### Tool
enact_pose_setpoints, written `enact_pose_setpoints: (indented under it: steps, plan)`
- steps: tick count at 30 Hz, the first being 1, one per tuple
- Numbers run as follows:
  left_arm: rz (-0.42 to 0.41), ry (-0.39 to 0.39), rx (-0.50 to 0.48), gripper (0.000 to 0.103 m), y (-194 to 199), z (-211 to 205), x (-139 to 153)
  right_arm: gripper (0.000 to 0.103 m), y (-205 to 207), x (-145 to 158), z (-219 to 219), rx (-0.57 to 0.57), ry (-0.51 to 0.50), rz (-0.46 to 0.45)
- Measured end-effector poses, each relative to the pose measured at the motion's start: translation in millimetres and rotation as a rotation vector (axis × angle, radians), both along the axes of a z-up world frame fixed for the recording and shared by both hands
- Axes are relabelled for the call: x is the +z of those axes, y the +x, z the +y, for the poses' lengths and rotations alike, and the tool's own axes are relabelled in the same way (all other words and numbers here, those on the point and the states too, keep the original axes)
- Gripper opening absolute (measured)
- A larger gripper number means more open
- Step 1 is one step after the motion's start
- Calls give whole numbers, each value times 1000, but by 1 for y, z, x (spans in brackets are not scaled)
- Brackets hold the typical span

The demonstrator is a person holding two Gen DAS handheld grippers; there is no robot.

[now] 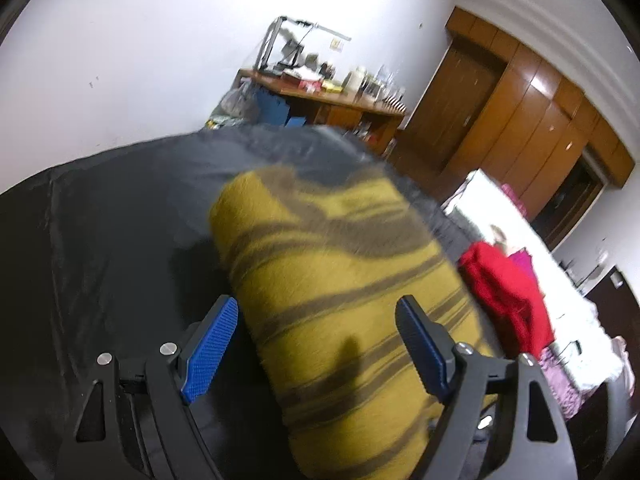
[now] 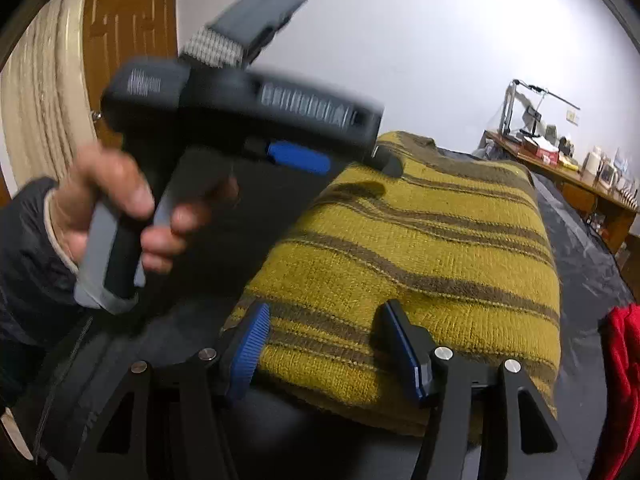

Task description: Fold clothes

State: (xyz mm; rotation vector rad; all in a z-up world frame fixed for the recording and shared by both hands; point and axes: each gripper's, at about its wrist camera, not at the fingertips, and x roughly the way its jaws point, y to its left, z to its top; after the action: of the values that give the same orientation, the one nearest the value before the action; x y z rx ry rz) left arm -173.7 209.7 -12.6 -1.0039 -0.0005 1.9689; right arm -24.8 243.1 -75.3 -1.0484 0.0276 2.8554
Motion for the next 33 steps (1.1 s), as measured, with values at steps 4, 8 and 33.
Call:
enact_pose_setpoints:
  steps: [4, 8, 33]
  plan:
    - [8, -15, -39, 85, 3, 19, -1, 62, -1, -2, -4, 9, 17, -1]
    - [10, -144, -2, 83, -10, 42, -23, 62, -1, -4, -6, 16, 27, -1]
    - [-150, -9, 32, 85, -33, 23, -65, 63, -46, 30, 89, -40, -77, 52]
